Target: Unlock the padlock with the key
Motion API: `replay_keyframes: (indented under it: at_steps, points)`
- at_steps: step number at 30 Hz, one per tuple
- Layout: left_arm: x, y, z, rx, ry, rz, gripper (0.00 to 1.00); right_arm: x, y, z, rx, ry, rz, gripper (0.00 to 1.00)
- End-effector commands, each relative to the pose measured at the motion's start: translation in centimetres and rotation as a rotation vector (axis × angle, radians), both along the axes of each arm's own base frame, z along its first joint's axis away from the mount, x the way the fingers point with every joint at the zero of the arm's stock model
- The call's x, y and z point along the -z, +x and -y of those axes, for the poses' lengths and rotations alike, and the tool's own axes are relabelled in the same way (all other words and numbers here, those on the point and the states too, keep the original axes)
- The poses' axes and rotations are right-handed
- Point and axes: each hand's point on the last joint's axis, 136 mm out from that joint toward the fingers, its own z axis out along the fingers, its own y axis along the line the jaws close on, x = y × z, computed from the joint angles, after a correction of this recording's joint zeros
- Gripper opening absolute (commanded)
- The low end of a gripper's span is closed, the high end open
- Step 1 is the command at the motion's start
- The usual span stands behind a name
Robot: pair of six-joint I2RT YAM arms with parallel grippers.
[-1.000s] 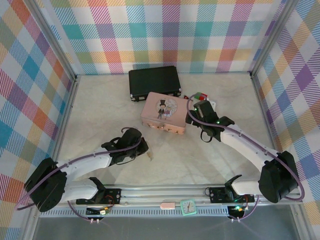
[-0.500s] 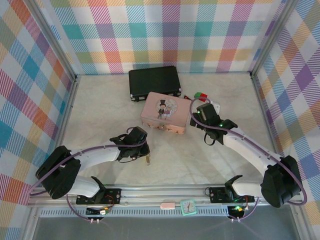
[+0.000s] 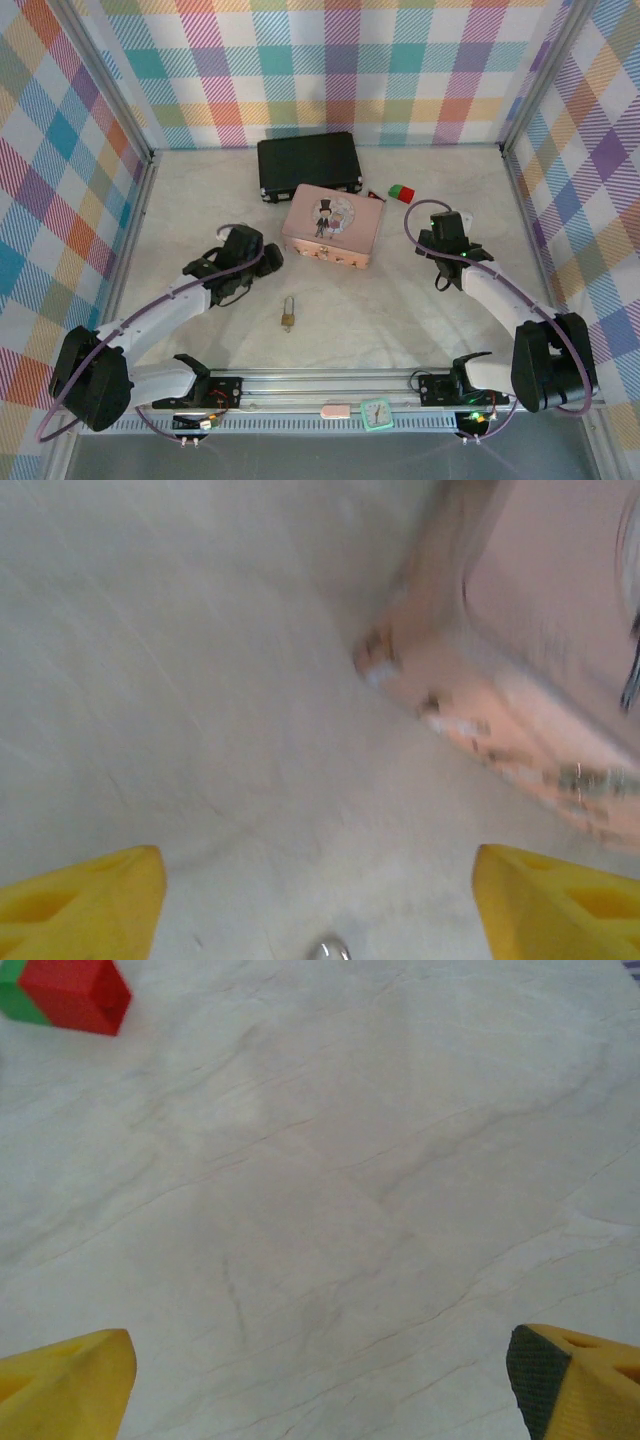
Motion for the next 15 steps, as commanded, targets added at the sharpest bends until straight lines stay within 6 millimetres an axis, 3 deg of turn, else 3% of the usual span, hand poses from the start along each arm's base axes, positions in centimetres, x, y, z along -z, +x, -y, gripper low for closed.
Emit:
replay_keyframes:
  at_steps: [1,5,8,15]
  points:
    - [-2.7,1.9,-4.7,-0.090,0.185,0.091,0.87,-1.0,2.5,0.4,-0.053,-0.046,0.080,0.96]
    - [-4.4,4.2,-9.0,-0.176,0.354,0.161,0.94,0.2,3.7,1.3,-0.075,-0.103,0.086,0.96]
    - [-4.4,5.7,-11.9,-0.239,0.437,0.173,0.95,1.0,4.8,0.8,-0.136,-0.107,0.136,0.96]
    - [-2.9,5.1,-17.2,-0.406,0.581,0.219,0.94,0.4,6.7,-0.1,-0.228,-0.119,0.336,0.99]
